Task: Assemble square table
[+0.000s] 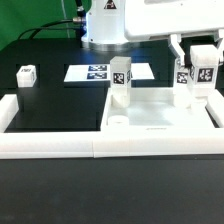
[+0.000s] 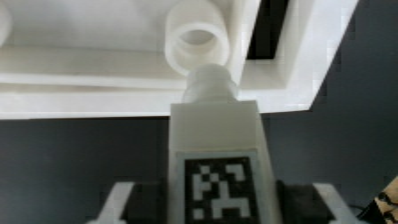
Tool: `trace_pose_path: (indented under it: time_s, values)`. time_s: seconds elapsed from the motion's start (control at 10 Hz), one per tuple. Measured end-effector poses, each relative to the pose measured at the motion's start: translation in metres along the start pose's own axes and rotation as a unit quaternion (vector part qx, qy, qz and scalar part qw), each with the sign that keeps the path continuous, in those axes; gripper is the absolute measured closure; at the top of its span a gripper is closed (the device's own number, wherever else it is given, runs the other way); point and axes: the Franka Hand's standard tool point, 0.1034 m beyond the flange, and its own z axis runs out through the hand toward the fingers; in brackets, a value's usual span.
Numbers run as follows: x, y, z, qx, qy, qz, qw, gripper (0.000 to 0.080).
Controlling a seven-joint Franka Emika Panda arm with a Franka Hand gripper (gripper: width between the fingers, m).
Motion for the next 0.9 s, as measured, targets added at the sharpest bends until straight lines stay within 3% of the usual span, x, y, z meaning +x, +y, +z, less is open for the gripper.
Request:
trace_pose_path:
  time_s: [0.3, 0.9]
  values:
    - [-0.002, 0.009, 0.006, -0.004, -0.003, -0.014, 1.000, 0.0509]
    - [-0.018, 0.002, 0.021, -0.002, -0.011, -0.023, 1.000, 0.0509]
